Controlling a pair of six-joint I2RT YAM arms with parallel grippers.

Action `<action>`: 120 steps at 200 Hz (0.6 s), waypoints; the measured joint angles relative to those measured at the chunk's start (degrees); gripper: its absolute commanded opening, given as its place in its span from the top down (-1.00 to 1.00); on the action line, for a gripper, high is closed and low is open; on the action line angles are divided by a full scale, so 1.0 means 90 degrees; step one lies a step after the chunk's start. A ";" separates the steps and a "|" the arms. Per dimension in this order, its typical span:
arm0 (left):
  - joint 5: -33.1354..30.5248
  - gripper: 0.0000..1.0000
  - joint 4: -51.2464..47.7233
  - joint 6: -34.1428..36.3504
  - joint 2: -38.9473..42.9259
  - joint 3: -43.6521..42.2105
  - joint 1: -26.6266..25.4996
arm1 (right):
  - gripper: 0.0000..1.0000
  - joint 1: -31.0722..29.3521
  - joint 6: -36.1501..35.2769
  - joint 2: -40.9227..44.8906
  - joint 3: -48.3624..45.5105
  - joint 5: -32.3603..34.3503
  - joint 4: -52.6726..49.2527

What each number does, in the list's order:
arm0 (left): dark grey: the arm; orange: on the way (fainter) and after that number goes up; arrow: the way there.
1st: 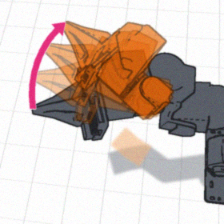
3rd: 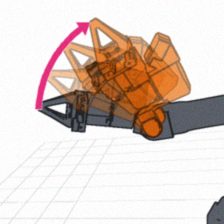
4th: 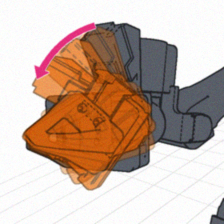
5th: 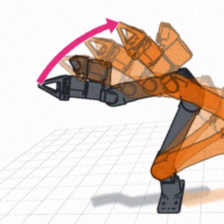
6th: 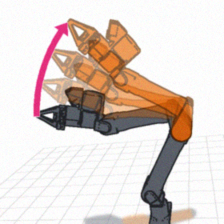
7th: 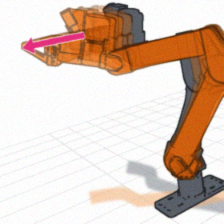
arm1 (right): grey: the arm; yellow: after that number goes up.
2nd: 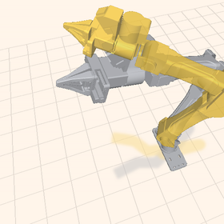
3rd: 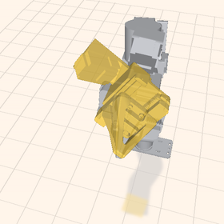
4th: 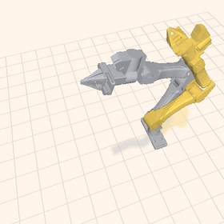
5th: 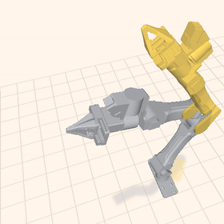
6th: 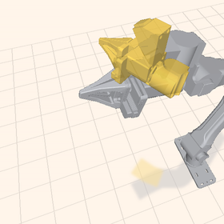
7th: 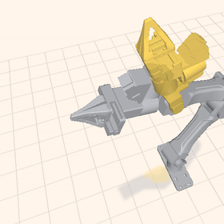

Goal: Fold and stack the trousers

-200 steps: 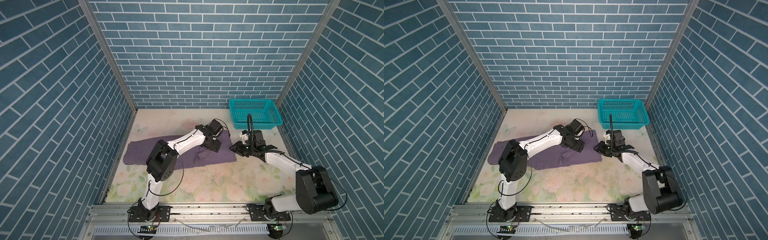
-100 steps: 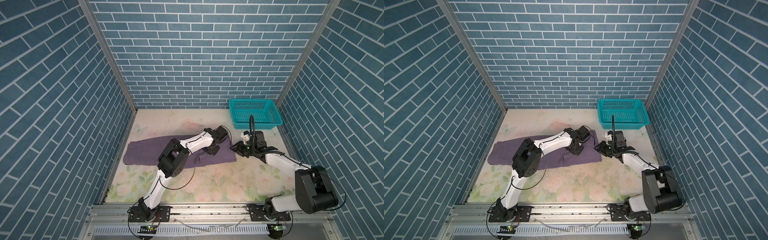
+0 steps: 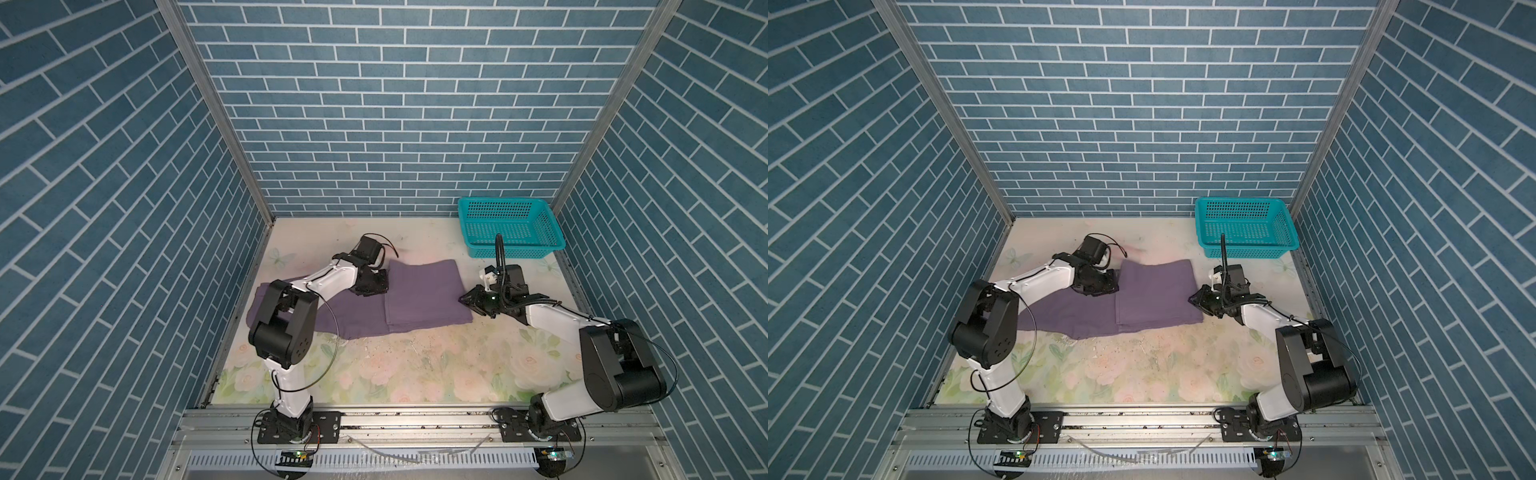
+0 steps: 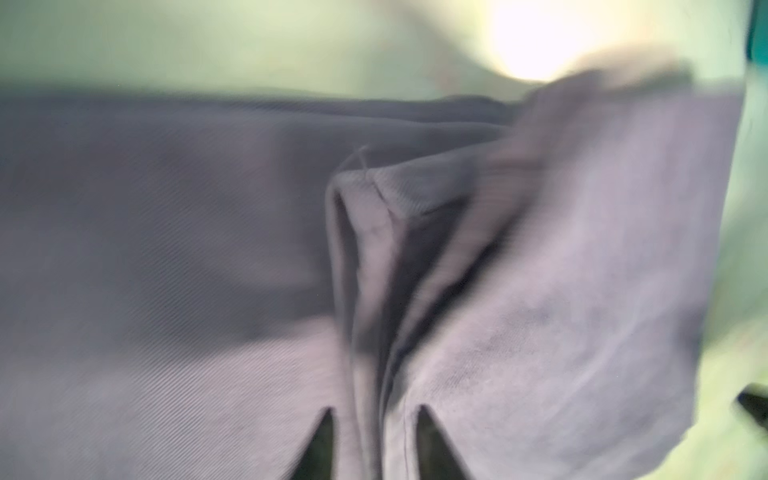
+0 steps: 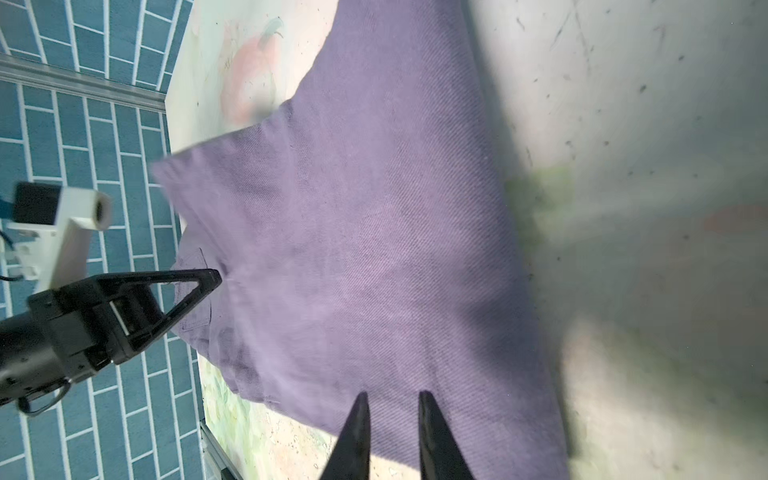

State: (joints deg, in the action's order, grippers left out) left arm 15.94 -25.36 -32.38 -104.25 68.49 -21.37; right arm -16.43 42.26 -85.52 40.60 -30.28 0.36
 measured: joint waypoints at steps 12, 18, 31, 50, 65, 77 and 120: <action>0.0221 -0.34 0.0321 -0.0372 0.0153 -0.0542 0.0406 | 0.42 0.0000 -0.0005 -0.0010 0.0000 0.0007 0.0005; 0.0325 -0.35 0.0432 -0.0505 0.0206 -0.0760 0.0588 | 0.39 0.0000 -0.0012 -0.0010 0.0000 0.0015 -0.0010; 0.0549 -0.34 0.0668 -0.0726 0.0372 -0.1076 0.0916 | 0.34 0.0000 -0.0041 -0.0010 0.0010 0.0075 -0.0112; 0.0602 -0.33 0.0758 -0.0891 0.0685 -0.1258 0.1197 | 0.30 -0.0002 -0.0206 0.0010 0.0049 0.0301 -0.0457; 0.0597 -0.31 0.0767 -0.0923 0.0899 -0.1260 0.1260 | 0.26 0.0000 -0.0415 0.0056 0.0158 0.0583 -0.0833; 0.0605 -0.27 0.0758 -0.0923 0.1044 -0.1258 0.1260 | 0.24 0.0000 -0.0590 0.0109 0.0282 0.0838 -0.1115; 0.0639 -0.17 0.0726 -0.0906 0.1222 -0.1265 0.1258 | 0.21 0.0007 -0.0979 0.0036 0.0607 0.1192 -0.1418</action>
State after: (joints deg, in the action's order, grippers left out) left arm 21.69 -18.83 -40.53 -93.25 57.10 -10.04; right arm -16.36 33.45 -85.19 46.06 -19.55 -12.40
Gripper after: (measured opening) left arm 0.588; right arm 0.394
